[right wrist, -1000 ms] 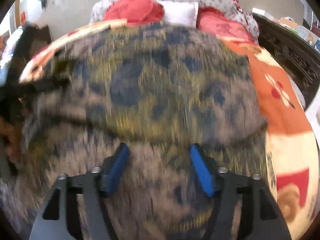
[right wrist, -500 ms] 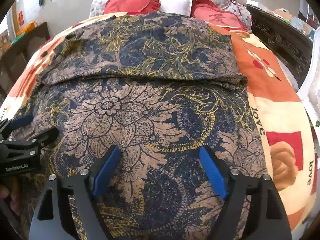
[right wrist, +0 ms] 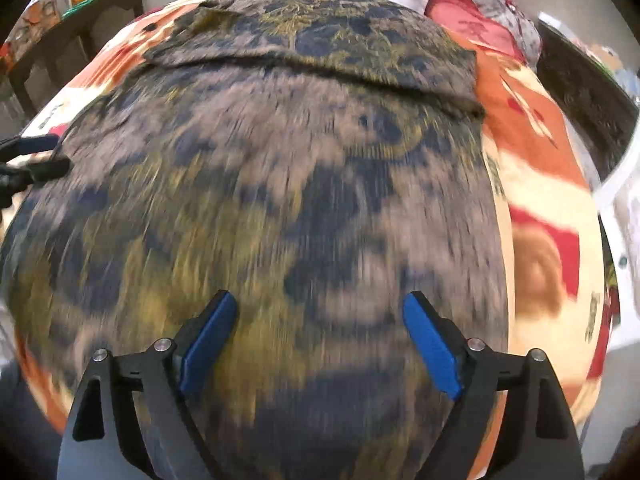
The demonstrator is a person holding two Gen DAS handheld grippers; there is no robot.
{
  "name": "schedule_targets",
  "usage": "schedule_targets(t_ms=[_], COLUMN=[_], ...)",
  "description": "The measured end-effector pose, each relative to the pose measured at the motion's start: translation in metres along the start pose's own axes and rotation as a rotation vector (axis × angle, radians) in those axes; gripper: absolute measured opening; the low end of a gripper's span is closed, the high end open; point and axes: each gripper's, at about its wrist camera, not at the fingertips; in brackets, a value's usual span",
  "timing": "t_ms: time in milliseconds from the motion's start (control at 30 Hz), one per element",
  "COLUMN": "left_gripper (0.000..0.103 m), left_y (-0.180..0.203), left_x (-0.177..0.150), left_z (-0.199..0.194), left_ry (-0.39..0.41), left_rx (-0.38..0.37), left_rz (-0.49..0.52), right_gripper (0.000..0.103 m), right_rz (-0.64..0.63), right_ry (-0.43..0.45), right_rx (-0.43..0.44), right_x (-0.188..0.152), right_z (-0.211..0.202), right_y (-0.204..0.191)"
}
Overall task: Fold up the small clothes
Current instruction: 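Smooth the folded shirt surface with the right gripper toward the collar, then grasp the hem edge of the floral shirt with both grippers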
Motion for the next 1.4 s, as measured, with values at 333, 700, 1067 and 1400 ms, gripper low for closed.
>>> schedule_targets(t_ms=[333, 700, 1067, 1400], left_gripper=[0.099, 0.059, 0.066, 0.026], left_y=[-0.01, -0.03, -0.016, -0.012], left_x=[-0.046, -0.049, -0.055, -0.056], left_z=[-0.019, -0.019, -0.025, -0.023], left_ry=[-0.046, -0.131, -0.236, -0.234], left_rx=[-0.19, -0.508, -0.502, -0.385], left_rz=[-0.056, -0.38, -0.273, -0.196], right_gripper=[0.099, 0.099, 0.099, 0.08], right_rz=[0.214, 0.225, 0.228, 0.344], right_ry=[0.079, 0.103, 0.105, 0.217], right_rx=[-0.01, -0.004, -0.004, 0.008], right_x=[-0.031, -0.033, -0.033, -0.033], right_z=[-0.01, -0.012, -0.012, -0.06], right_y=[0.016, 0.017, 0.016, 0.056])
Point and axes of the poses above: each gripper's, at about its wrist camera, not at the fingertips, and z roughly the way its jaws point, y to its right, x to its top, and after that the axes turned 11 degrees about y, right-handed
